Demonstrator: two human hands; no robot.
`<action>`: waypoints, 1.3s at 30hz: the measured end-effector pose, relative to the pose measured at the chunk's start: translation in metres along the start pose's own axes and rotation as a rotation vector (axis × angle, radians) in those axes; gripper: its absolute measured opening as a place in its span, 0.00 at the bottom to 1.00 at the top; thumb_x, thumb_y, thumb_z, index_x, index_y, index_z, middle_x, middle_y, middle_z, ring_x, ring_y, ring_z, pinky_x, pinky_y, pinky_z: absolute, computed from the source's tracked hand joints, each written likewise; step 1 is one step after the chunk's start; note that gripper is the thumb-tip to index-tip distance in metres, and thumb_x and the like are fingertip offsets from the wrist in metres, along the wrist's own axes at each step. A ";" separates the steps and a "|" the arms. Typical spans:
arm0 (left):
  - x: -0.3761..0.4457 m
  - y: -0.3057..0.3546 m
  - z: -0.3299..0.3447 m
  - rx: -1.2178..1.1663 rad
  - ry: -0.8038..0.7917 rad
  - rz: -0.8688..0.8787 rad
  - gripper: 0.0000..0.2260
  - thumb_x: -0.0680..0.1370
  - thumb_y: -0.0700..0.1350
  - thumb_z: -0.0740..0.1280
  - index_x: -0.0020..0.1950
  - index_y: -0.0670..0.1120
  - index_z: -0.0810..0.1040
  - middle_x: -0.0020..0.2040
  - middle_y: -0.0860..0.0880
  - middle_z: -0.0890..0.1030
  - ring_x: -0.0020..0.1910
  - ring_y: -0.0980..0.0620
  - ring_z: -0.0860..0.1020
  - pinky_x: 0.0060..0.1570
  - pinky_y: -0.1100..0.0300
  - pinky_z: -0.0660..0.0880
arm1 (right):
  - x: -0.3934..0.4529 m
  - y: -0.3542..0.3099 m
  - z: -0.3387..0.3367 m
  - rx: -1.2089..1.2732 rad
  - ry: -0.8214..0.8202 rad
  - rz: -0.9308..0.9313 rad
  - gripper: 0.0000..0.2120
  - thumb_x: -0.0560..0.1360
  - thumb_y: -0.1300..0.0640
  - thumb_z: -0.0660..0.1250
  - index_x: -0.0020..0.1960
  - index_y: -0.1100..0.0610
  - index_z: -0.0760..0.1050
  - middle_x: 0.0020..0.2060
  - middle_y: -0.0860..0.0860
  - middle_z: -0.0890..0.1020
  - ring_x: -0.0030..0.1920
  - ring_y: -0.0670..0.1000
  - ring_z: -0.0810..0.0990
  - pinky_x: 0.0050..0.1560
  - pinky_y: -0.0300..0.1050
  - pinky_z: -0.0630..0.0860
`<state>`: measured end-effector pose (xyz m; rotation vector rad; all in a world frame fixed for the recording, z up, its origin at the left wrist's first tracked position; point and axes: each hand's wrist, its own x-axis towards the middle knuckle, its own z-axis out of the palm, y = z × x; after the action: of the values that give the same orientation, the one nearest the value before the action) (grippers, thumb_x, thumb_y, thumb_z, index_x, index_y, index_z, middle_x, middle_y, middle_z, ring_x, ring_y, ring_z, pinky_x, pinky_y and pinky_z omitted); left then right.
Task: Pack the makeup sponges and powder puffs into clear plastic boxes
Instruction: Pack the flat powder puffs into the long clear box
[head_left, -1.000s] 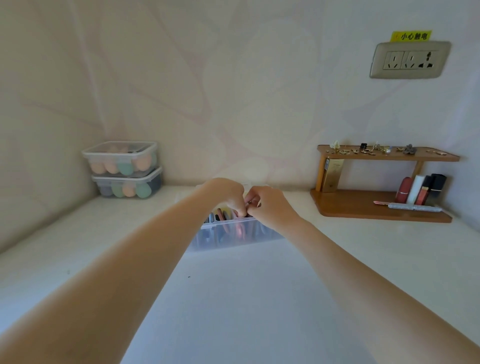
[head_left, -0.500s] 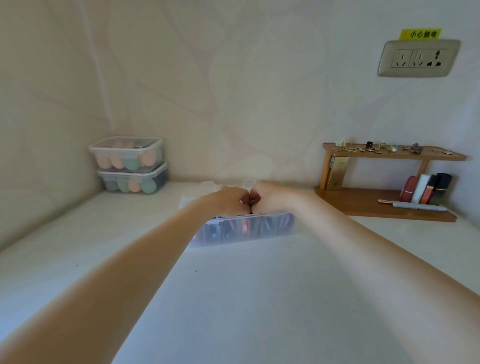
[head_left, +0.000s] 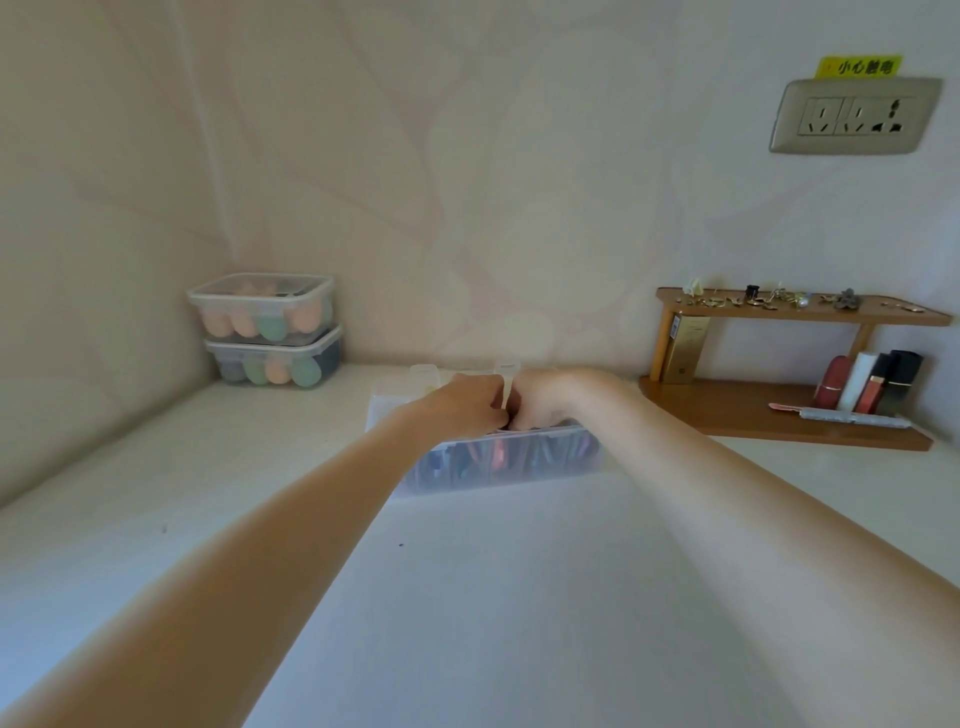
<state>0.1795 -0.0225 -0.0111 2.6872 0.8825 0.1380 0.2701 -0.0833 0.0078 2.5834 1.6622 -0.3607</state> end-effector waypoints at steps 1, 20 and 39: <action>0.000 0.001 0.001 0.005 0.002 0.000 0.11 0.78 0.43 0.57 0.35 0.46 0.63 0.44 0.44 0.72 0.41 0.47 0.68 0.42 0.58 0.64 | 0.002 -0.002 0.002 -0.027 0.012 0.008 0.15 0.78 0.61 0.58 0.32 0.58 0.64 0.29 0.51 0.67 0.28 0.48 0.64 0.27 0.38 0.61; -0.036 -0.038 -0.027 -0.199 0.127 0.024 0.16 0.81 0.39 0.55 0.63 0.49 0.76 0.62 0.48 0.77 0.46 0.53 0.74 0.43 0.66 0.69 | -0.023 0.026 -0.014 0.389 0.451 -0.177 0.13 0.77 0.65 0.59 0.54 0.60 0.82 0.55 0.53 0.82 0.57 0.50 0.78 0.56 0.37 0.68; 0.002 -0.085 -0.044 -1.223 0.588 -0.255 0.21 0.80 0.54 0.55 0.66 0.42 0.71 0.57 0.45 0.77 0.62 0.47 0.72 0.73 0.48 0.59 | 0.011 0.068 0.010 1.357 0.325 0.087 0.32 0.79 0.43 0.59 0.77 0.50 0.50 0.75 0.52 0.61 0.73 0.55 0.62 0.71 0.54 0.58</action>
<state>0.1250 0.0550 0.0032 1.3770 0.8506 1.0495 0.3344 -0.1039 -0.0097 3.7191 1.6568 -1.6036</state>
